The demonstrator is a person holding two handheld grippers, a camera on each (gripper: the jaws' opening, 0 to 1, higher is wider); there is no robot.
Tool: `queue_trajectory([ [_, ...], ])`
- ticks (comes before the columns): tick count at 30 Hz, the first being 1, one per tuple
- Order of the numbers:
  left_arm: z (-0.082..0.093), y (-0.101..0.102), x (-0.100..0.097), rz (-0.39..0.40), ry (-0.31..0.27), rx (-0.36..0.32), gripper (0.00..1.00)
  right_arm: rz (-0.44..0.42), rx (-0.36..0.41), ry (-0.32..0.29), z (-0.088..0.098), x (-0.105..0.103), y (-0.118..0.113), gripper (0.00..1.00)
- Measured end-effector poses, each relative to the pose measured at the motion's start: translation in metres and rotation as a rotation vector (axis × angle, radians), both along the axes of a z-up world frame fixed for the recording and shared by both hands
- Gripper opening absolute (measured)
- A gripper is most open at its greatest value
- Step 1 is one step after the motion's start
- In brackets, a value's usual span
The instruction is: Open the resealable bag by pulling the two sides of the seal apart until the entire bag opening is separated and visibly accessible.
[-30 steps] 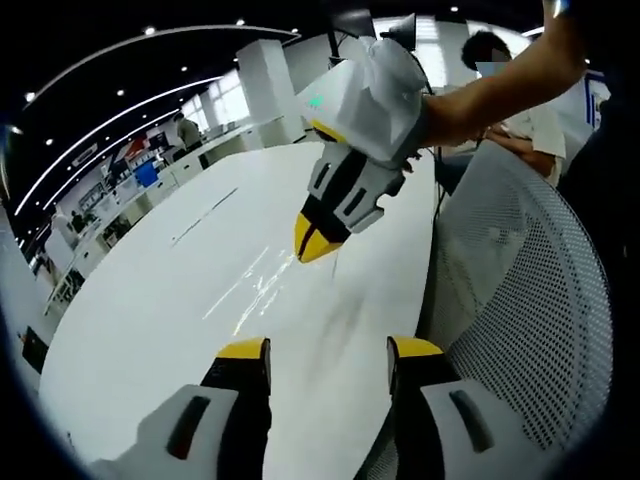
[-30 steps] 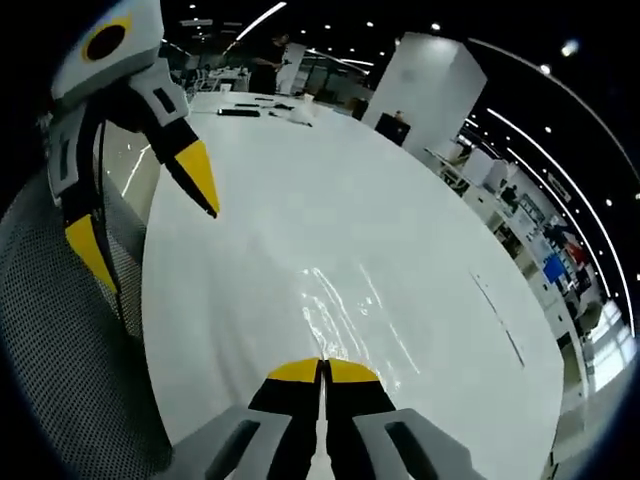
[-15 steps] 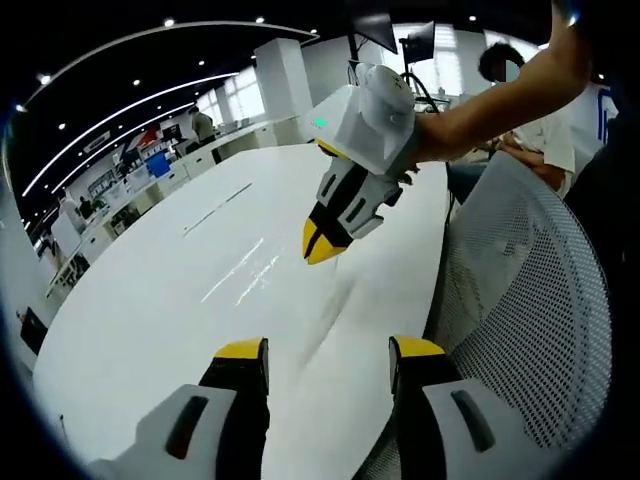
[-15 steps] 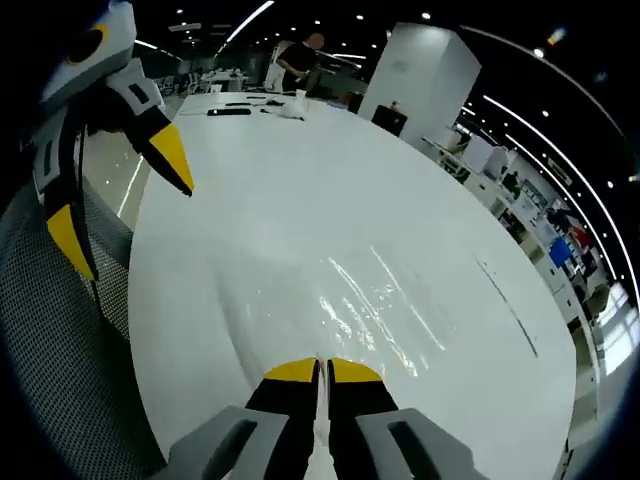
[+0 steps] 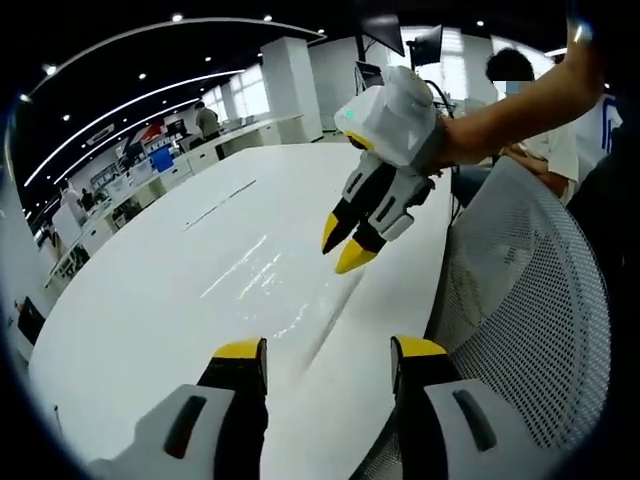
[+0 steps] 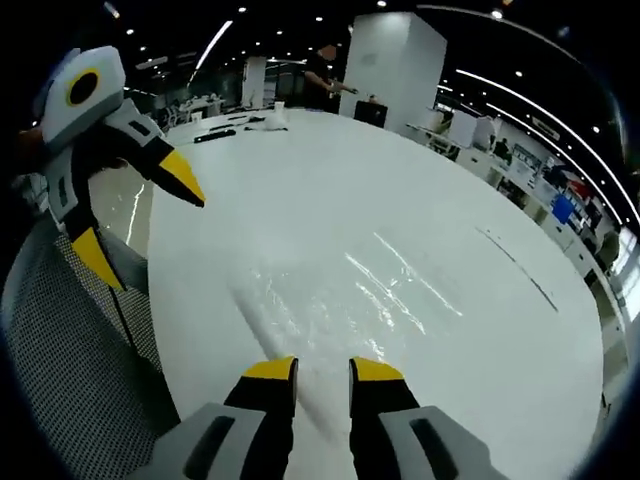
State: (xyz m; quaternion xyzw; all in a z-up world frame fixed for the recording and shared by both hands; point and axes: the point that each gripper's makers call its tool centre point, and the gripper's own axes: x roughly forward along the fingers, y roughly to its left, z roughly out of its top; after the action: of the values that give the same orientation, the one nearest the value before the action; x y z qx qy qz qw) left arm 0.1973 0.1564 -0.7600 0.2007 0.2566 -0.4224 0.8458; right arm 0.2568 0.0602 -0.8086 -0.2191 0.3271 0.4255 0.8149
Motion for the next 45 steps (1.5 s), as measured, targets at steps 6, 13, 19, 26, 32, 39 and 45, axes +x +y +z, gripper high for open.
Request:
queue_trajectory([
  [6,0.0,0.0,-0.001,0.001,0.001,0.0,0.49,-0.077,0.083,0.014,0.015,-0.009,-0.014,0.32],
  [13,0.002,0.003,0.001,0.022,0.004,-0.015,0.5,-0.185,0.168,0.041,0.03,-0.028,-0.041,0.42],
  [19,0.015,0.003,0.005,0.112,0.05,-0.182,0.55,-0.226,0.174,0.028,0.038,-0.044,-0.057,0.49],
  [26,0.019,0.02,0.011,0.203,0.051,-0.224,0.7,-0.295,0.257,0.021,0.051,-0.055,-0.062,0.63],
  [32,0.021,0.025,0.007,0.249,0.055,-0.266,0.77,-0.336,0.283,0.015,0.054,-0.066,-0.067,0.74],
  [39,0.022,0.029,0.001,0.286,0.043,-0.27,0.82,-0.373,0.308,0.017,0.056,-0.076,-0.075,0.75],
  [45,0.023,0.029,-0.005,0.294,0.052,-0.285,0.81,-0.387,0.318,0.013,0.058,-0.08,-0.077,0.75],
])
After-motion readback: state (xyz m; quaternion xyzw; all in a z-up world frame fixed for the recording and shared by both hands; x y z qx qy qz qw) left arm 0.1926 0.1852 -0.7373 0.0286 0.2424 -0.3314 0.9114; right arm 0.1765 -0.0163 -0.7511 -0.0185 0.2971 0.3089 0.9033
